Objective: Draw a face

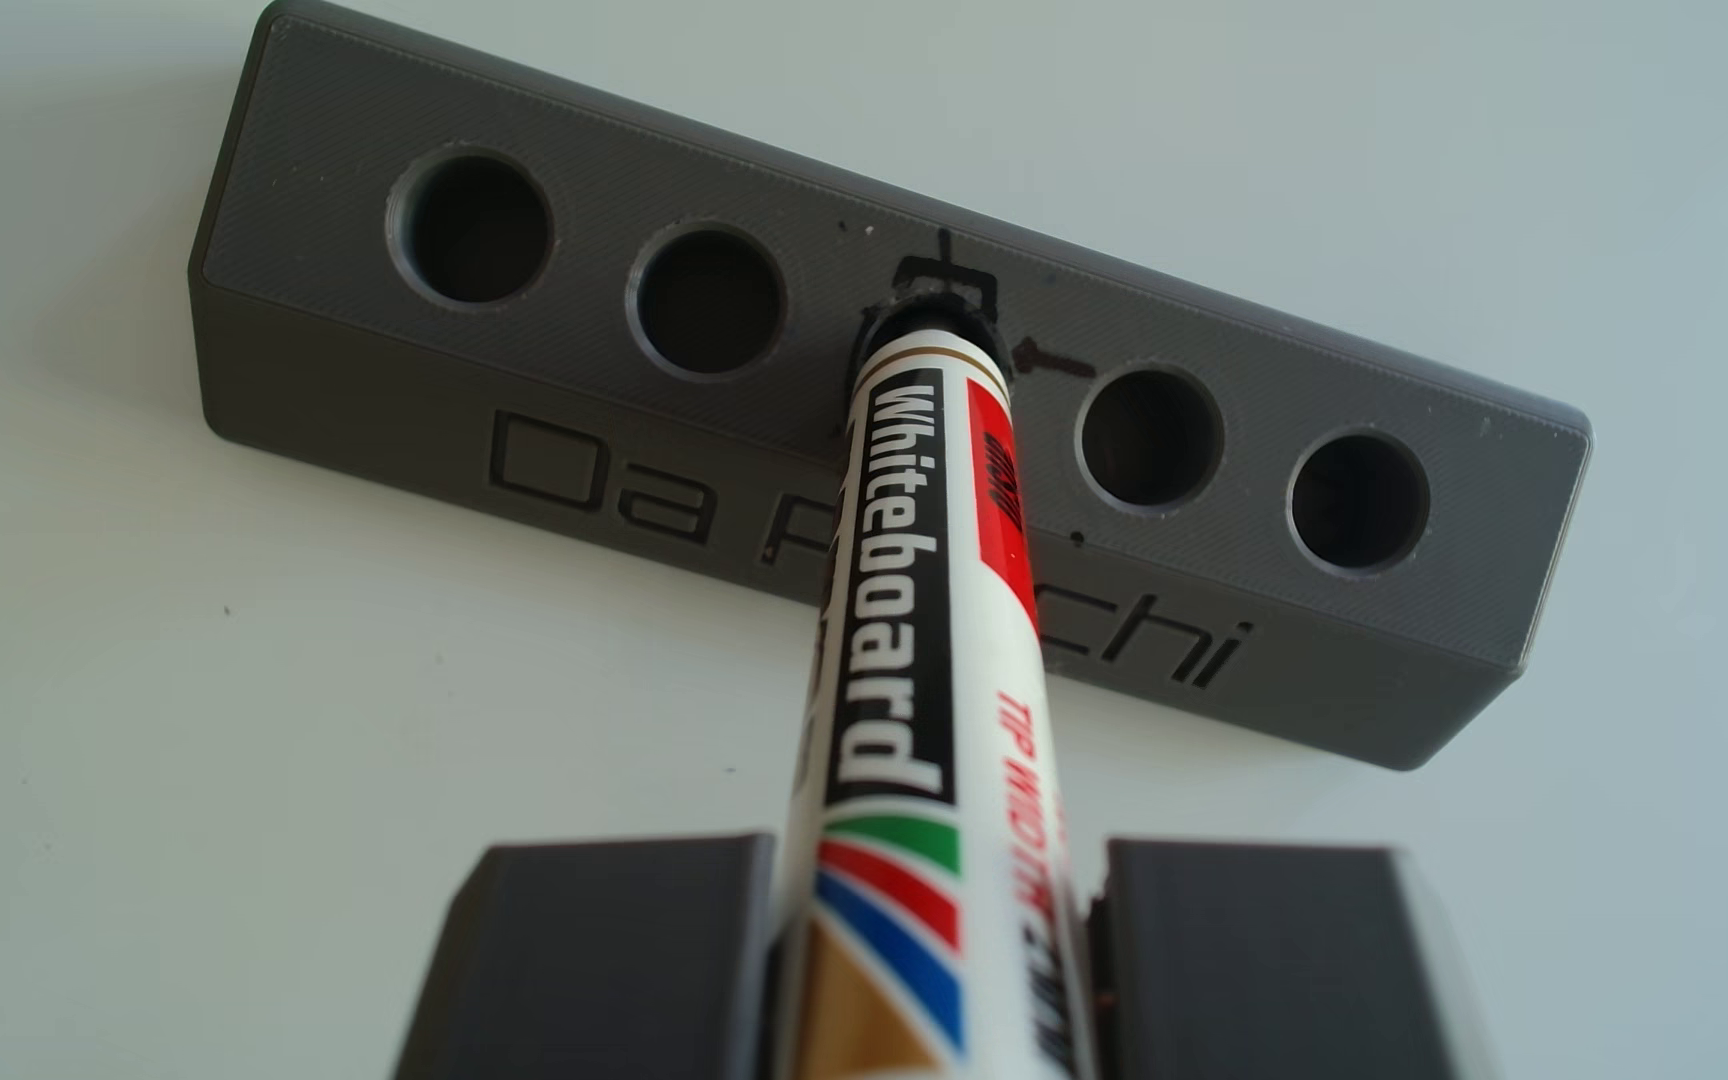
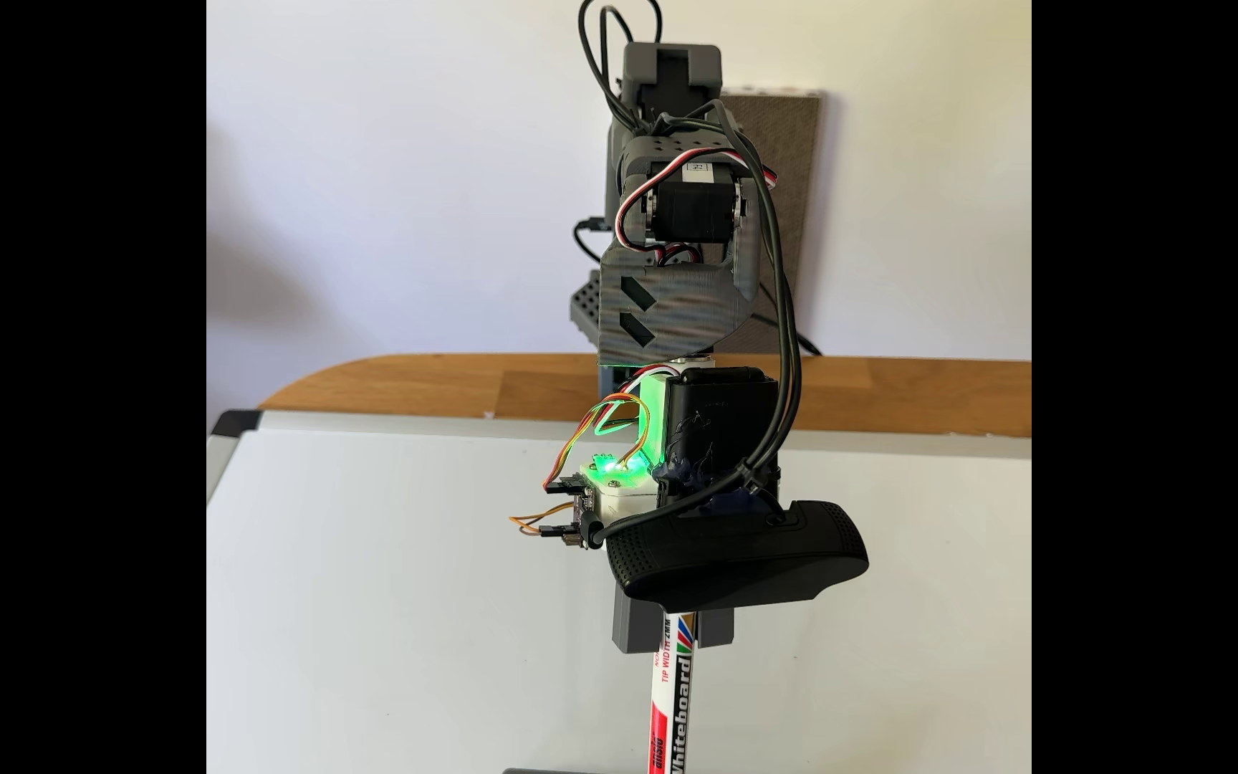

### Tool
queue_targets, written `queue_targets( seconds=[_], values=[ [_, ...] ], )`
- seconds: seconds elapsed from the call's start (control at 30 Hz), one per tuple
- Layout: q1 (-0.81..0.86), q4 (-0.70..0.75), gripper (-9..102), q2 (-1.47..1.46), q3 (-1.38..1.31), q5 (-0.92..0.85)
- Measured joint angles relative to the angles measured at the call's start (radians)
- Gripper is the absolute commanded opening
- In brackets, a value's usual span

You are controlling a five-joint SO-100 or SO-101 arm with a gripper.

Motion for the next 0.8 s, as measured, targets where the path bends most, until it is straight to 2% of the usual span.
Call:
queue_targets(
  seconds=[0.23, 0.6, 0.8],
  values=[
    [0.000, 0.000, -1, 0.005, 0.000, 0.000],
    [0.002, 0.040, -1, 0.183, -0.002, 0.000],
    [0.002, 0.118, -1, 0.187, -0.002, -0.002]
  ],
)
